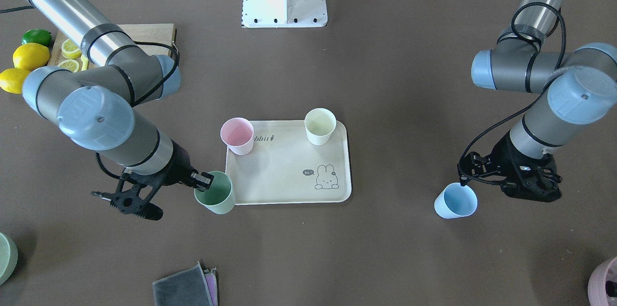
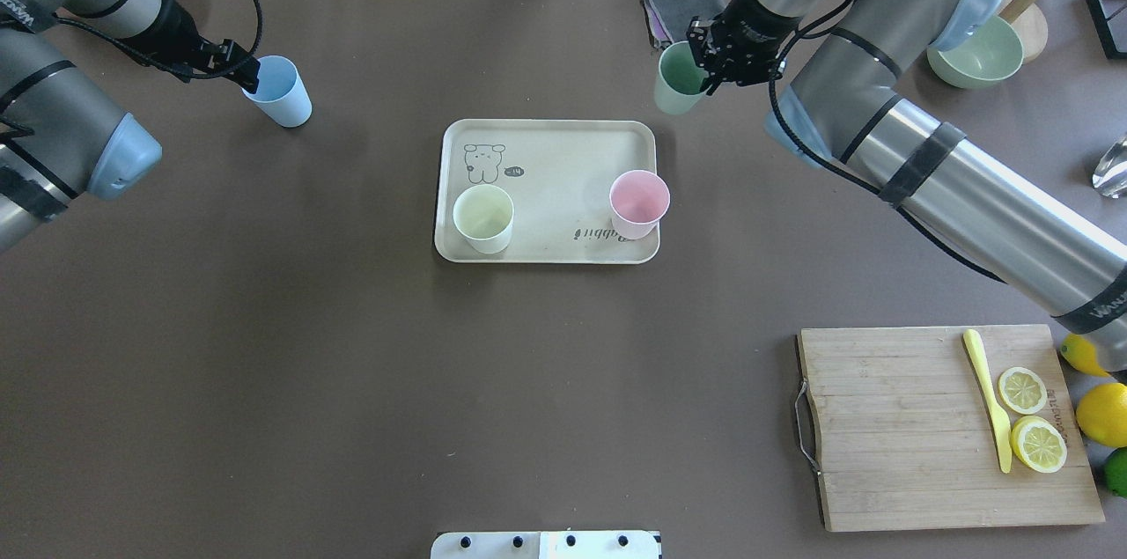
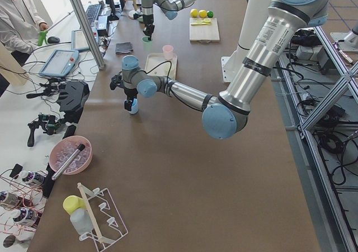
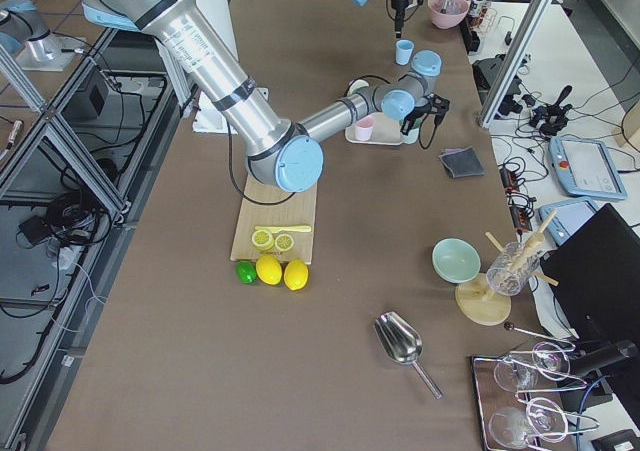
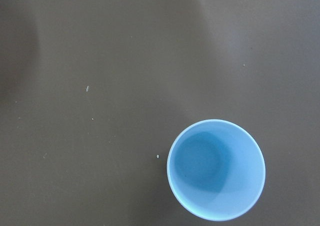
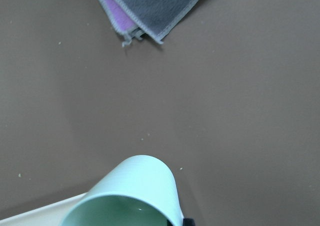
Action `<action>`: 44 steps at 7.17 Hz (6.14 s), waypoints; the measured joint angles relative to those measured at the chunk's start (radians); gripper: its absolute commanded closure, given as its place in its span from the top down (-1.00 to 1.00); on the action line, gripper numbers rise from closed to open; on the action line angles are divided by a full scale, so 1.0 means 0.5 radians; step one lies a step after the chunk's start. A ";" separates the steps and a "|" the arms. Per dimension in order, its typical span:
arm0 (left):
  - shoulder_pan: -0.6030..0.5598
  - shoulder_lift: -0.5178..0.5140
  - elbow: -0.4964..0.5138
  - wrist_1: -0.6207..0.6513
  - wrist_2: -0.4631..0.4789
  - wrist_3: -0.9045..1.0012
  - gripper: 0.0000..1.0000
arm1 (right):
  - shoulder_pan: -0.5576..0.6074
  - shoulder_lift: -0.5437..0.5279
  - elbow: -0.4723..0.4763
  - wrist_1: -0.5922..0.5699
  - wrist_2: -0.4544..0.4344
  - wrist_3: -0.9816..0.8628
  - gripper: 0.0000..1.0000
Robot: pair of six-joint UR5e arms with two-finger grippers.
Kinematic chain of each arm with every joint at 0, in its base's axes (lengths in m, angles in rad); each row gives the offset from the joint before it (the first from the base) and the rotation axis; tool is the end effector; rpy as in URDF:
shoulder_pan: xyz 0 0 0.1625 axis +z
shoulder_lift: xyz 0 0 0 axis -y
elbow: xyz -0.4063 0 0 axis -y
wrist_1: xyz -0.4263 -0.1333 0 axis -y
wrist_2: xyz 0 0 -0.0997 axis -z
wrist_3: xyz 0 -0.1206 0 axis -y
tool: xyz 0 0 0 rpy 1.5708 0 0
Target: Place all cups on tray
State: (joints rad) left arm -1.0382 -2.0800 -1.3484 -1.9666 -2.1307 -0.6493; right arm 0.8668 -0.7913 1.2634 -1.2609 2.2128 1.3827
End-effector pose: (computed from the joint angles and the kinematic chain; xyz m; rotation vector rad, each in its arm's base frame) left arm 0.3205 -0.6802 0.4131 0.2518 0.8156 0.0815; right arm -0.4739 -0.6524 0.2559 -0.1466 -0.9616 0.3740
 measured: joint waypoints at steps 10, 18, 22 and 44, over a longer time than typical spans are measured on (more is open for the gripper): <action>0.016 -0.082 0.212 -0.150 -0.057 -0.116 -1.00 | -0.073 -0.095 0.261 -0.019 0.005 0.059 1.00; 0.457 -0.749 0.230 0.186 0.092 -0.713 -0.17 | 0.405 -0.693 0.420 -0.016 0.265 -0.858 1.00; 0.510 -0.748 0.202 0.268 0.148 -0.596 0.96 | 0.442 -0.743 0.420 -0.019 0.267 -0.963 1.00; -0.982 1.074 -0.694 0.552 -0.550 1.244 0.96 | 1.322 -1.562 0.591 -0.060 0.417 -2.461 1.00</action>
State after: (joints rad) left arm -1.5290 -1.5431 -1.6954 -1.6906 -2.4059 -0.0273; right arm 1.5278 -1.5723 1.5588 -1.2910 2.4215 0.1520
